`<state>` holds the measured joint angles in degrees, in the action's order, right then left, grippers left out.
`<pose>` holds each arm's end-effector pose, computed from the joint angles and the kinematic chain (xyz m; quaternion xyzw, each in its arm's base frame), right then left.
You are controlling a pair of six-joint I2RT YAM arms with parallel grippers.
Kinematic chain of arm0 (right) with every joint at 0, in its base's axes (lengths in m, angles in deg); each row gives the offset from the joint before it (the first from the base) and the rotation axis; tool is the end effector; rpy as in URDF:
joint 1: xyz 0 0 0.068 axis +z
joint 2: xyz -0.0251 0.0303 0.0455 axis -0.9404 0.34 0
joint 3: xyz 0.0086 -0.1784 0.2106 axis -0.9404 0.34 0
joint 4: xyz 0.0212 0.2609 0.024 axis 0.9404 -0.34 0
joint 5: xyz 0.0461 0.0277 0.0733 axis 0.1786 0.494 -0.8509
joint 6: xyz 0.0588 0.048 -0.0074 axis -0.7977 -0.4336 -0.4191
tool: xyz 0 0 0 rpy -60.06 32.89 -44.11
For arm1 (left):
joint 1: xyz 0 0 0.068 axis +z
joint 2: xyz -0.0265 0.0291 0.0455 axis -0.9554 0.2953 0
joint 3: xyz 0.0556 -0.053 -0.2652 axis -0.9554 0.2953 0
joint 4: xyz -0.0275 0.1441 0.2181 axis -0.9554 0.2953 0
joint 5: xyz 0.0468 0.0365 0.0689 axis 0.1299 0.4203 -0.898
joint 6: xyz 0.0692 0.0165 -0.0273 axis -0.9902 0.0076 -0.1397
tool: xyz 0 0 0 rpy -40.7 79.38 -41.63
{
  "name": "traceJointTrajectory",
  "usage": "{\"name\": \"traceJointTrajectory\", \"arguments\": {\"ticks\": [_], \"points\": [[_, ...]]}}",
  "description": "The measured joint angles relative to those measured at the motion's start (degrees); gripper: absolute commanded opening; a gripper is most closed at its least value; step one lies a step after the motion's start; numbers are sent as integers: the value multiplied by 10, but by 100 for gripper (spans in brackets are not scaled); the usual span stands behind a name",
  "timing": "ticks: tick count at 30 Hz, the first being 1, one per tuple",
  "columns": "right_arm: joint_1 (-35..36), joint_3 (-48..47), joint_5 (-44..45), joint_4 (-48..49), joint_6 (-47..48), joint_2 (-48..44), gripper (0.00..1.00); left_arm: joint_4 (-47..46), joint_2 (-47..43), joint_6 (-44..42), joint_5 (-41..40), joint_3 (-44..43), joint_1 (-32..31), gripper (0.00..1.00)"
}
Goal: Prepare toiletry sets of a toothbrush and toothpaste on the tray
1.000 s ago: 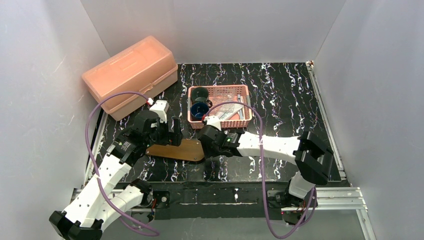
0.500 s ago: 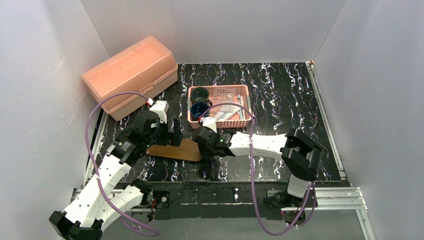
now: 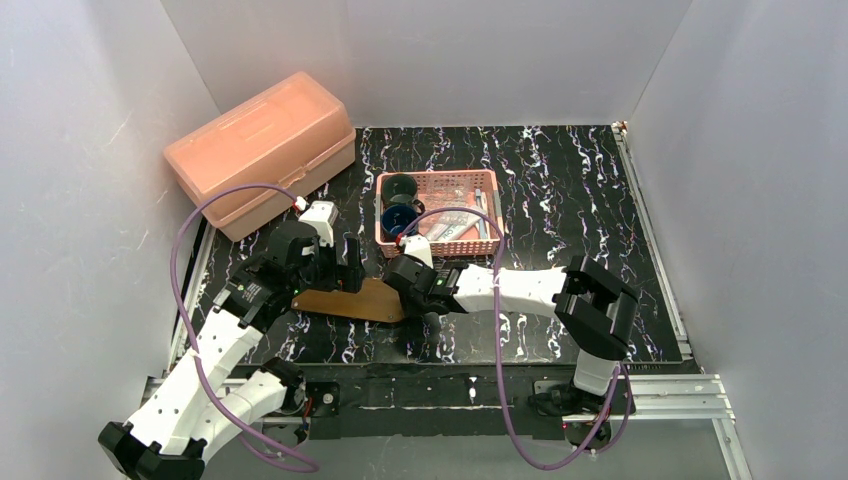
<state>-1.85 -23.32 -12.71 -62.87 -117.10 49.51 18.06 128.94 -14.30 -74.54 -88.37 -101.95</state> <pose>0.1662 0.3449 0.1738 -0.1440 0.9289 0.1135 0.3217 0.1696 -0.0906 0.3137 0.0754 0.8734 -0.1691 0.4505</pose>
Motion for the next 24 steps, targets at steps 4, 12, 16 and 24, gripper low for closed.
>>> {"name": "traceJointTrajectory", "arguments": {"ticks": [4,12,16,24], "points": [[0,-1,5,1,0,1,44,0,0,0,0,0,0,99],[0,-2,18,0,-1,2,38,0,0,0,0,0,0,99],[0,-3,26,-3,-1,2,36,0,0,0,0,0,0,99],[0,-3,43,-12,-1,2,33,0,2,0,0,0,0,99]]}}
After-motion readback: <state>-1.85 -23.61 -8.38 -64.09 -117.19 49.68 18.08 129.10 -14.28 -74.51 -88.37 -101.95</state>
